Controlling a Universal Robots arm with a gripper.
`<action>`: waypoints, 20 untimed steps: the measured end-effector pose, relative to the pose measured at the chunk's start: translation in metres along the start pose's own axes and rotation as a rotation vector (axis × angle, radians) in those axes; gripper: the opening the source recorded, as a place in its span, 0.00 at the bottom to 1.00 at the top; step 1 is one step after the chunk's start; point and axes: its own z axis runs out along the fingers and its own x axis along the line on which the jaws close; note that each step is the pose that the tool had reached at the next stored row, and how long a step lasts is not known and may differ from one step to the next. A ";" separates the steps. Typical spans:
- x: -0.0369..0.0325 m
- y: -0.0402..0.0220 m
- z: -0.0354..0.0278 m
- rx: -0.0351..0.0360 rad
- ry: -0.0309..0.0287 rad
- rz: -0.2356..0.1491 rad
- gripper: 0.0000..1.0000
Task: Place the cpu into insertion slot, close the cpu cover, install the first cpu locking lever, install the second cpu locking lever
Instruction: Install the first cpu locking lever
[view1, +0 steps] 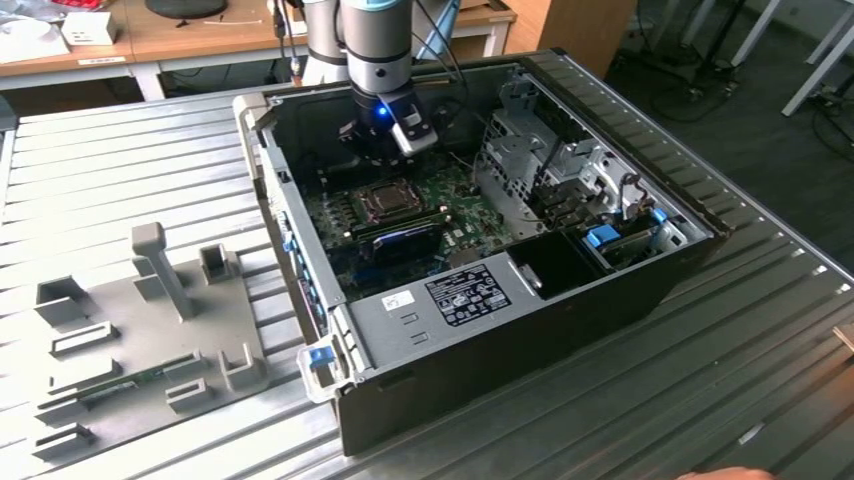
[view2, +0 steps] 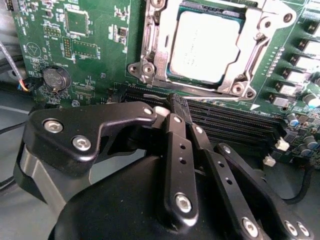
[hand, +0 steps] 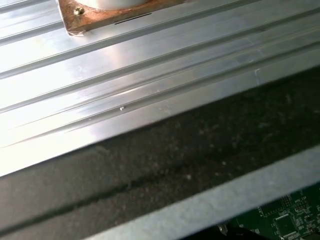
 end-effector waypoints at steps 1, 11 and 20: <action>0.0000 0.0000 0.0000 0.0008 -0.0014 0.009 0.11; 0.0010 -0.0002 -0.0002 0.0061 -0.0112 0.069 0.11; 0.0035 -0.0006 -0.0004 0.0064 -0.0133 0.077 0.11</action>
